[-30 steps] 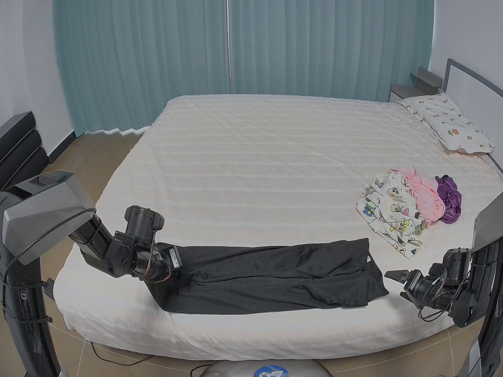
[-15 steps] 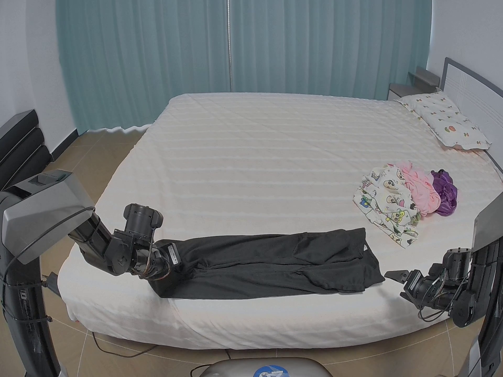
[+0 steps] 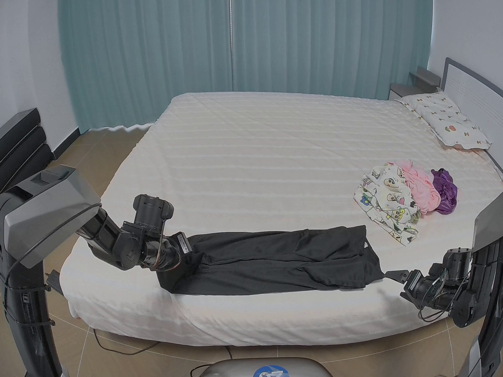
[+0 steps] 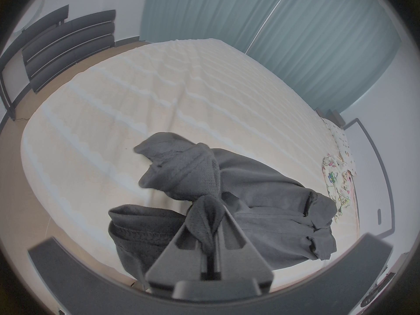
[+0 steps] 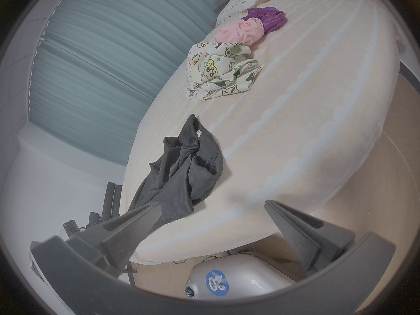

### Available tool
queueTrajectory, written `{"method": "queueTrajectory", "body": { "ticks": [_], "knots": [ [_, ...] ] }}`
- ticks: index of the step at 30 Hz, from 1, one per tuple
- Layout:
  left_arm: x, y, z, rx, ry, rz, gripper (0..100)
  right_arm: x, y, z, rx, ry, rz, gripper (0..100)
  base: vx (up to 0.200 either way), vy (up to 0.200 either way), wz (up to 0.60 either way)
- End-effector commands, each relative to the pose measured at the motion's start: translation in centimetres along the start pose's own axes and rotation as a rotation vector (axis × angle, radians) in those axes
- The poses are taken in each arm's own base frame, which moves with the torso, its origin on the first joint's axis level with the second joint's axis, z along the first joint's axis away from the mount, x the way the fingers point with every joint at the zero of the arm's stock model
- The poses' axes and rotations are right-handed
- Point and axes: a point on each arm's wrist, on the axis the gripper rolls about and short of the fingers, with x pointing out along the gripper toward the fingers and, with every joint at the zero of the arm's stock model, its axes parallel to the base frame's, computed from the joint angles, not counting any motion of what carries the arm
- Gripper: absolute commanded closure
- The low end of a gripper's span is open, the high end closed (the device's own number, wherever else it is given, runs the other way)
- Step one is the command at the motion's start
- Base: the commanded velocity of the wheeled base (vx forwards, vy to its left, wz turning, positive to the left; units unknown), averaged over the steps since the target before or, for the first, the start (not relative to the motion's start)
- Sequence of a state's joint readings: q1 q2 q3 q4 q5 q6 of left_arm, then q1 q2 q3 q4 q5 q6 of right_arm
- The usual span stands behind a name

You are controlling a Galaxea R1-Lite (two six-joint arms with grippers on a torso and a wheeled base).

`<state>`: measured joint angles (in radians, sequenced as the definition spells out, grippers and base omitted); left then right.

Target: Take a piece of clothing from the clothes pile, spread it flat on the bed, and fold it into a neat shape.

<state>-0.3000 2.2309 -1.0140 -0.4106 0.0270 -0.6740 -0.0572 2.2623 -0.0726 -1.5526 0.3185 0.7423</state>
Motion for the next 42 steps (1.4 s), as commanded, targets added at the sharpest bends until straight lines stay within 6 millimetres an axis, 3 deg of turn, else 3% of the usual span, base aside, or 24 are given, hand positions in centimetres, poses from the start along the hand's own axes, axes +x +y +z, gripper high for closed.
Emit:
{"method": "queueTrajectory", "body": {
  "ticks": [1,14,25,35,42],
  "knots": [
    [0.4,-1.1,0.1,0.014,-0.015,-0.011,100,-0.1,0.2,0.1,-0.006,-0.013,0.013,0,0.0,-0.2,0.0],
    [0.0,-5.1,-1.0,0.088,-0.004,0.0,100,-0.1,0.1,0.0,-0.004,-0.008,0.009,0,0.0,-0.2,0.0],
    [1.0,-9.8,-2.5,0.161,0.052,-0.035,100,-0.1,0.2,-0.2,-0.008,-0.001,0.01,0,0.0,-0.2,0.0],
    [2.3,-12.1,-4.7,0.207,0.064,-0.046,100,0.0,0.3,-0.3,-0.012,0.002,0.009,0,0.0,-0.2,0.0],
    [3.0,-13.4,-4.8,0.195,0.027,-0.057,100,0.1,0.3,-0.4,-0.014,0.007,0.01,0,0.0,-0.057,0.0]
  ]
}}
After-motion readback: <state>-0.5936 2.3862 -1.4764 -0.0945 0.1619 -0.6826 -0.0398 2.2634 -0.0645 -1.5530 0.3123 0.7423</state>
